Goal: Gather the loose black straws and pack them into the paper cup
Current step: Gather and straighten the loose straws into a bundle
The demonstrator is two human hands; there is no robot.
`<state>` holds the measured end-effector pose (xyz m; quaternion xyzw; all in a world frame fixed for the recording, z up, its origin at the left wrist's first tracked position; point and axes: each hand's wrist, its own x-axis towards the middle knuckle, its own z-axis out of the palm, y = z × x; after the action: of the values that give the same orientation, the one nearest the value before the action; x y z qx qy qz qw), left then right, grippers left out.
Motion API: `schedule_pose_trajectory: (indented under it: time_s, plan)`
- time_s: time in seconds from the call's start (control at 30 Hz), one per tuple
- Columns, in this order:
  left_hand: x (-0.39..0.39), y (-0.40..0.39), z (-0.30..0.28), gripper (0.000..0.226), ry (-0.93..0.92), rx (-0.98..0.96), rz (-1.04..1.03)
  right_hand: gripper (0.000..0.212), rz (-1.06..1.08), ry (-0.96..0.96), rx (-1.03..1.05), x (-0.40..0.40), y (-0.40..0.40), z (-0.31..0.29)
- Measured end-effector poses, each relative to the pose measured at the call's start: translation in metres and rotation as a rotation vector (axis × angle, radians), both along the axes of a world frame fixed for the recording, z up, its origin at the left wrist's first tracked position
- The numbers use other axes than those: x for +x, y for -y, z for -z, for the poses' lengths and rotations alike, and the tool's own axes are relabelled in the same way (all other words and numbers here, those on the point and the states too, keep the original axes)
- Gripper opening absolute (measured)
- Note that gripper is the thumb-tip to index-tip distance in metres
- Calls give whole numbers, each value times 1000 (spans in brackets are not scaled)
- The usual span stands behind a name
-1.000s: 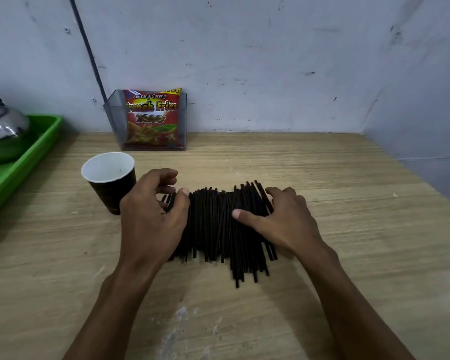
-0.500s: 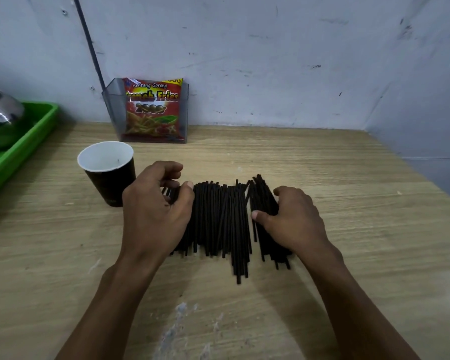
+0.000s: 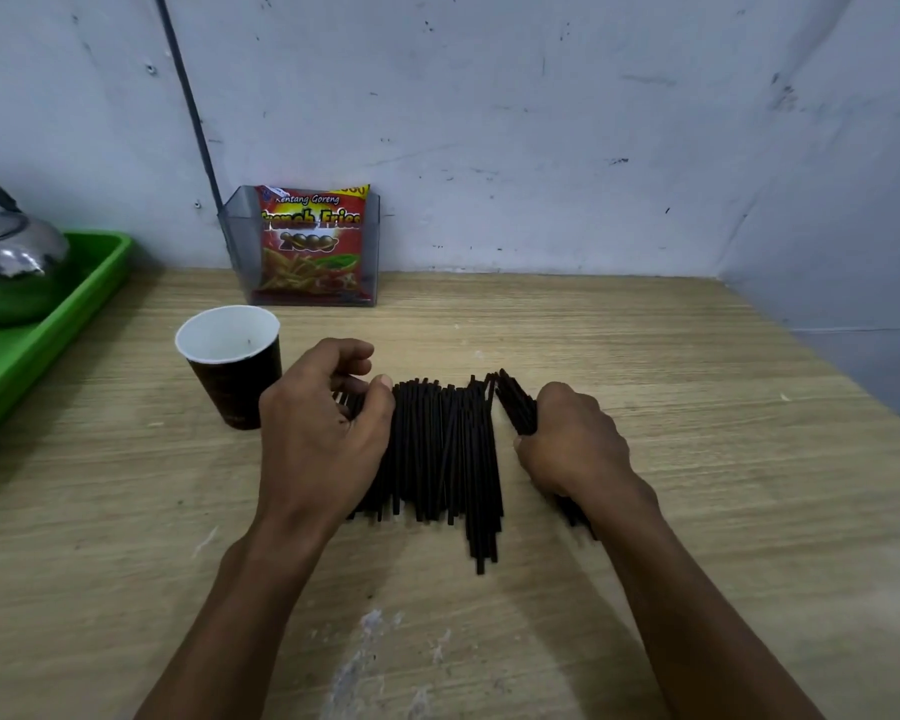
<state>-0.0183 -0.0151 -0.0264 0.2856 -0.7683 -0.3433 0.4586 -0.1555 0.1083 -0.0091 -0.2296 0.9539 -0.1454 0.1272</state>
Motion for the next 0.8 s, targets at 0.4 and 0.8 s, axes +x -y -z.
schedule_pose_trajectory:
  time_s: [0.4,0.8]
  plan:
    - [1,-3,-4,18,-29,46,68,42,-39,-77,97,9,6,9]
    - [2,-3,-5,17,-4,-45,47,33,-122,-168,32,-3,-6,6]
